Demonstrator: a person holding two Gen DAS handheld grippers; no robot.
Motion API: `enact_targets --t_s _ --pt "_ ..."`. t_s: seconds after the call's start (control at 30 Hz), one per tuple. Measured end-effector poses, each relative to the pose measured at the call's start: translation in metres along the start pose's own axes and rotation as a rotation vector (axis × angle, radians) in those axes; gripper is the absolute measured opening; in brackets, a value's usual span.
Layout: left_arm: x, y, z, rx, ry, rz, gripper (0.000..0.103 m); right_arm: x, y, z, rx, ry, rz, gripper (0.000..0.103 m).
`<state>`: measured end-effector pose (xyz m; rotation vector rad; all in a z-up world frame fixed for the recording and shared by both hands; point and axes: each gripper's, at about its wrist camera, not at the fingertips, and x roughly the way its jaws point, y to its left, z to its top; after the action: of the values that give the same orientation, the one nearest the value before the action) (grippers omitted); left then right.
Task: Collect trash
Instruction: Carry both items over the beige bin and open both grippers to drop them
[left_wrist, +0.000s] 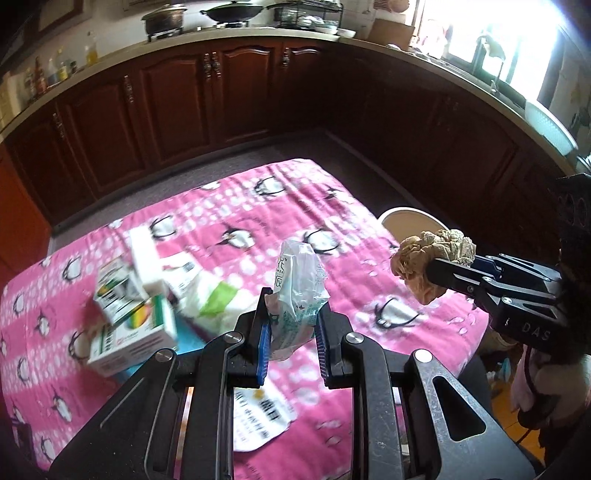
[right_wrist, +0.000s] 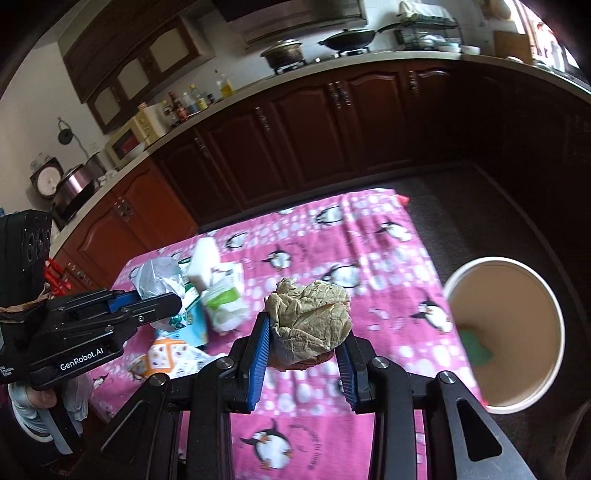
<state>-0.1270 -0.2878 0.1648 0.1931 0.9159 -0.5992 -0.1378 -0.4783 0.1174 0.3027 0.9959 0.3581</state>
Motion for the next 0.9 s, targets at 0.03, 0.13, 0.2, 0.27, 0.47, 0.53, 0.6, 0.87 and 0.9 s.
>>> enact_targets --t_s 0.03,0.13,0.2,0.27,0.47,0.53,0.6,0.87,0.9 --pt "0.003 -0.006 0.003 0.01 -0.001 -0.005 0.018 -0.003 -0.006 0.0 0.008 -0.005 -0.008 0.032" --pt "0.011 -0.021 0.012 0.026 0.004 -0.024 0.018 -0.011 -0.022 0.0 0.029 -0.016 -0.035 0.032" --pt "0.018 -0.031 0.017 0.033 0.008 -0.042 0.018 -0.017 -0.034 0.001 0.043 -0.025 -0.061 0.032" --pt "0.023 -0.041 0.021 0.039 0.013 -0.063 0.018 -0.023 -0.048 0.001 0.054 -0.032 -0.092 0.032" --pt "0.045 -0.076 0.036 0.062 0.033 -0.143 0.018 -0.04 -0.094 0.001 0.124 -0.052 -0.184 0.032" --pt "0.055 -0.088 0.042 0.062 0.042 -0.188 0.018 -0.042 -0.109 0.0 0.147 -0.045 -0.212 0.032" --pt "0.065 -0.098 0.048 0.058 0.049 -0.24 0.019 -0.042 -0.124 -0.003 0.168 -0.032 -0.234 0.032" --pt "0.109 -0.123 0.062 0.029 0.096 -0.309 0.019 -0.025 -0.169 -0.01 0.206 0.017 -0.329 0.032" --pt "0.115 -0.126 0.063 0.025 0.104 -0.314 0.019 -0.023 -0.173 -0.01 0.213 0.021 -0.334 0.032"
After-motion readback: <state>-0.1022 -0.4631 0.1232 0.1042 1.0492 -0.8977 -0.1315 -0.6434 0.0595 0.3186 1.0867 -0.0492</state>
